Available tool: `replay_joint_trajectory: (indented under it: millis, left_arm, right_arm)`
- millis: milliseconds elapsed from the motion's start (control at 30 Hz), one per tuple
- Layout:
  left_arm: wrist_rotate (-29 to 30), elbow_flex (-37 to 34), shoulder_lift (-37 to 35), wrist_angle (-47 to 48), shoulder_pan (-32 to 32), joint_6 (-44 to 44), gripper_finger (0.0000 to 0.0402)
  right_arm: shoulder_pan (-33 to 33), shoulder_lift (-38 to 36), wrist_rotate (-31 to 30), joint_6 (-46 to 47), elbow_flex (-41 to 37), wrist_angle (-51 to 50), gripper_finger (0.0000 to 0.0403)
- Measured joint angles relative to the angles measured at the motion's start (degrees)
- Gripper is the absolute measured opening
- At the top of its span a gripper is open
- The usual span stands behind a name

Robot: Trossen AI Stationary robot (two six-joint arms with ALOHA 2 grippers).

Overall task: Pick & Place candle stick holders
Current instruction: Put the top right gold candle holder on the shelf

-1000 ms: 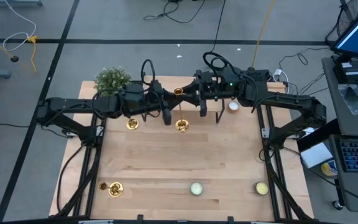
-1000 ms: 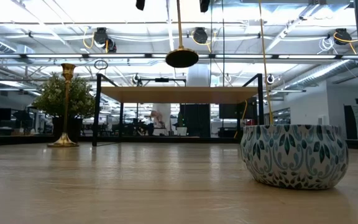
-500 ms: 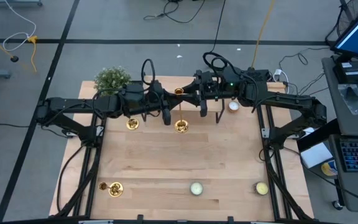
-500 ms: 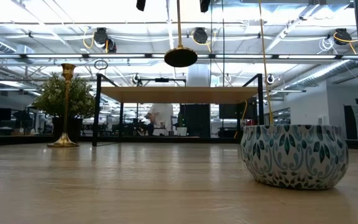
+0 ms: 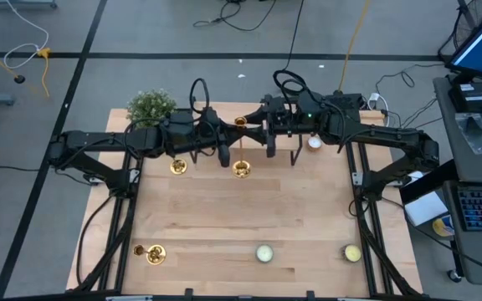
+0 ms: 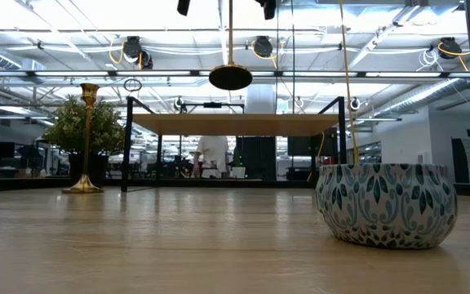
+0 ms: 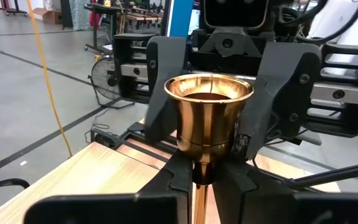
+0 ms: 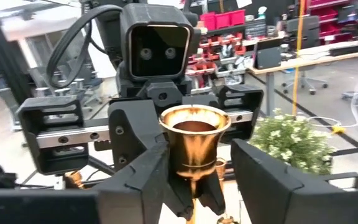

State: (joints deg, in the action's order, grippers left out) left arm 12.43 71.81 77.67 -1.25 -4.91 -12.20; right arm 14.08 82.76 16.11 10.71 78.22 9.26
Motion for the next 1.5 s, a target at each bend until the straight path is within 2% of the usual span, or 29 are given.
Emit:
replay_joint_trajectory:
  millis: [267,533,767,967,1100,1500]
  left_arm:
    - [3.3,0.1,0.0,2.0,0.0,0.3,0.0033]
    - [5.8,0.2,-0.3,2.7,-0.5,1.5,0.0033]
    - [8.9,0.2,-1.6,2.8,-2.4,3.7,0.0033]
    - [17.4,0.1,-2.7,2.9,-5.2,9.8,0.0033]
    - [20.7,0.1,-2.8,3.0,-8.5,12.1,0.0033]
    - [20.4,0.1,-2.7,3.0,-19.9,10.7,0.0038]
  right_arm:
    - [0.1,-0.3,-1.1,0.0,0.0,-0.4,0.0228]
    - [0.5,-2.4,-1.1,-1.6,0.0,-1.5,0.0254]
    - [0.8,-5.5,-2.0,-4.5,0.0,-5.0,0.0257]
    - [0.9,-8.3,-7.3,-8.1,0.0,-9.6,0.0255]
    - [1.1,-9.3,-7.5,-8.6,0.0,-11.0,0.0256]
    - [2.2,-9.2,-7.3,-9.1,0.1,-13.0,0.0252]
